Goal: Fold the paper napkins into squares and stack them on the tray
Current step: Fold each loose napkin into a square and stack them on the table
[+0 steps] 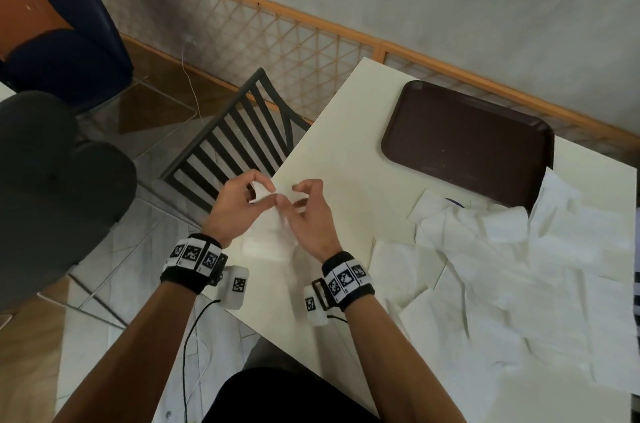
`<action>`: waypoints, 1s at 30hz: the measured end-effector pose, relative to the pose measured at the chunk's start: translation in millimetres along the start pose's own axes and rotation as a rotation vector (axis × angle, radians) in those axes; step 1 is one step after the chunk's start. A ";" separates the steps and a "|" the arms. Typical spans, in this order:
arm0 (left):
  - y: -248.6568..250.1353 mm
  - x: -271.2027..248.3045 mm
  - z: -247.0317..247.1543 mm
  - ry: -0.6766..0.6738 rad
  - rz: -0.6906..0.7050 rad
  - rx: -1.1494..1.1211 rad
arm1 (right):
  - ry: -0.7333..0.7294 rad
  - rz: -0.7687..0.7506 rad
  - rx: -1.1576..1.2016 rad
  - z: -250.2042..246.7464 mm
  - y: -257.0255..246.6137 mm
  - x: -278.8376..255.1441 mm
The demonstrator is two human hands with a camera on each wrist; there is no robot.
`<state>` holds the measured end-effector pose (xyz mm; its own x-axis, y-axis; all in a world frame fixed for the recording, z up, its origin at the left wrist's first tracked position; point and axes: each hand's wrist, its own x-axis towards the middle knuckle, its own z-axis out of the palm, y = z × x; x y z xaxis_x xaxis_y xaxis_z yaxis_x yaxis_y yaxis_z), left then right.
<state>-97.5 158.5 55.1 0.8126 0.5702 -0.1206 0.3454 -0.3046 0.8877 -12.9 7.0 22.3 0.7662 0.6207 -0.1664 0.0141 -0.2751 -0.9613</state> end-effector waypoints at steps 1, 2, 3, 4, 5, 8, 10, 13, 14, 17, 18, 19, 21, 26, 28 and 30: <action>3.2 -2.4 1.3 -0.025 0.024 -0.057 | -0.021 0.005 0.093 1.6 -0.5 0.6; 8.2 -4.5 1.9 -0.041 0.042 -0.118 | -0.052 0.028 0.224 1.1 -1.4 0.8; 11.8 -5.7 1.9 -0.046 0.045 -0.170 | -0.076 0.050 0.339 -0.9 -2.6 -0.2; 13.2 -6.1 1.2 -0.039 0.037 -0.200 | -0.071 0.055 0.400 -3.8 -2.2 -1.2; 11.6 -5.7 1.1 -0.015 0.029 -0.193 | -0.031 0.048 0.395 -5.6 -0.1 -1.2; -14.6 0.4 6.0 0.101 -0.026 0.068 | 0.175 0.041 0.125 -2.9 16.9 6.7; -35.5 0.5 17.6 0.096 -0.092 0.334 | 0.195 0.087 -0.001 2.1 26.0 7.7; -55.8 -4.3 42.7 0.019 -0.148 0.455 | 0.053 0.096 -0.194 6.7 37.9 -0.3; -57.9 -6.7 47.3 0.034 -0.141 0.476 | 0.016 0.075 -0.253 6.3 40.0 -4.1; -51.8 -19.1 57.9 0.143 -0.125 0.598 | 0.021 -0.002 -0.434 -22.0 39.9 -18.0; -48.1 -25.0 60.3 0.176 -0.116 0.616 | 0.034 -0.016 -0.493 -39.2 40.1 -22.0; -43.9 -31.4 63.4 0.207 -0.088 0.621 | 0.050 -0.009 -0.561 -59.4 41.4 -26.2; -35.9 -46.9 72.4 0.240 -0.009 0.605 | 0.108 0.070 -0.730 -104.2 52.1 -37.9; -27.2 -77.4 110.9 0.100 0.118 0.388 | 0.185 0.354 -0.942 -182.0 90.5 -74.0; -25.8 -79.5 135.5 -0.068 0.152 0.300 | 0.198 0.334 -0.830 -187.8 95.6 -78.1; -21.0 -75.9 159.7 -0.192 0.143 0.252 | 0.235 0.274 -0.708 -185.4 96.2 -81.1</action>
<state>-91.5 -0.2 -25.3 0.9265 0.3611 -0.1057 0.3070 -0.5632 0.7671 45.4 -205.9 -16.0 0.9157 0.3144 -0.2502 0.1507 -0.8459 -0.5116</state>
